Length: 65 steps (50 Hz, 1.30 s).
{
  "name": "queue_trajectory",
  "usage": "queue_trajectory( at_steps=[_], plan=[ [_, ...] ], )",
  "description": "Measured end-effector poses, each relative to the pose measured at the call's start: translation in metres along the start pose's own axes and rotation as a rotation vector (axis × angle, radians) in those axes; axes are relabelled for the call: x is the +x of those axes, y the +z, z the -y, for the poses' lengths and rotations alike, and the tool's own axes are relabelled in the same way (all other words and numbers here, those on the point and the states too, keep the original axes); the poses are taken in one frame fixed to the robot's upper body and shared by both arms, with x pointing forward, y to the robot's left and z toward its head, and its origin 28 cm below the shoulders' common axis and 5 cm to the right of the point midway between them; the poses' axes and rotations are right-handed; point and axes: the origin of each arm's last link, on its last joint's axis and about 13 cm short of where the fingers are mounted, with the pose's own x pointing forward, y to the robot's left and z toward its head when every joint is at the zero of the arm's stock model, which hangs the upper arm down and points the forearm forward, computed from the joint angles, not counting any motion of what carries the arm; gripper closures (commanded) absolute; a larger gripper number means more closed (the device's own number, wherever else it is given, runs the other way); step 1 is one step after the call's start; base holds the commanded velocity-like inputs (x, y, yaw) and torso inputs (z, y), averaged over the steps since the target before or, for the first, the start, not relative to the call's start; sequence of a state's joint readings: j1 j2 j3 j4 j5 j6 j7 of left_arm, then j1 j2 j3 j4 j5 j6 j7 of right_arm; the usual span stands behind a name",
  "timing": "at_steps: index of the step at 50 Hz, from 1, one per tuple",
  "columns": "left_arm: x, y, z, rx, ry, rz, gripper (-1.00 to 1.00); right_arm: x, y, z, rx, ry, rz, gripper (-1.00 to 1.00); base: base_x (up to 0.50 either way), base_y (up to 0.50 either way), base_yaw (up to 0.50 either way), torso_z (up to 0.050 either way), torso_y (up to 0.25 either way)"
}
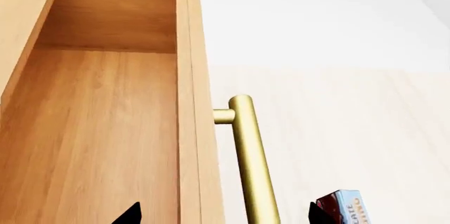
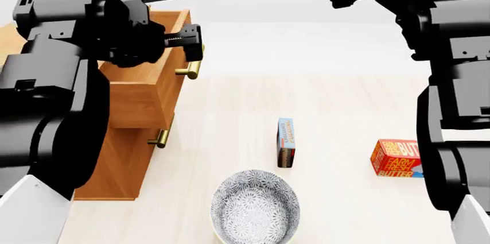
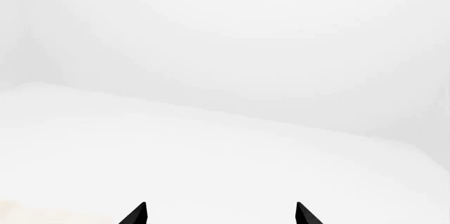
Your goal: Put the chocolate pudding in the top drawer of the cabinet and close it.
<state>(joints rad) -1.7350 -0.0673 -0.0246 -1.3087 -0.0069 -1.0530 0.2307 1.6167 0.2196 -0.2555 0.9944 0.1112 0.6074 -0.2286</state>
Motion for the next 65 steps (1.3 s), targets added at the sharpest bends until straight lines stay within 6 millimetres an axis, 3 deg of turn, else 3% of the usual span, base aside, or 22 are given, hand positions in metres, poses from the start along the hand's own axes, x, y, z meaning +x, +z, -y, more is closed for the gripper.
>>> queue_trajectory(
  at_steps=[31,65],
  plan=[
    [0.008,-0.008,0.001,-0.018,-0.024,-0.009,-1.00,0.001,-0.003,0.000,-0.003,-0.002,-0.008,-1.00,0.00,0.00,0.00,0.000,0.000],
    [0.018,-0.012,0.049,0.158,-0.126,-0.033,-1.00,0.001,-0.004,0.003,-0.002,-0.005,-0.016,-1.00,0.00,0.00,0.00,0.000,0.000]
  ],
)
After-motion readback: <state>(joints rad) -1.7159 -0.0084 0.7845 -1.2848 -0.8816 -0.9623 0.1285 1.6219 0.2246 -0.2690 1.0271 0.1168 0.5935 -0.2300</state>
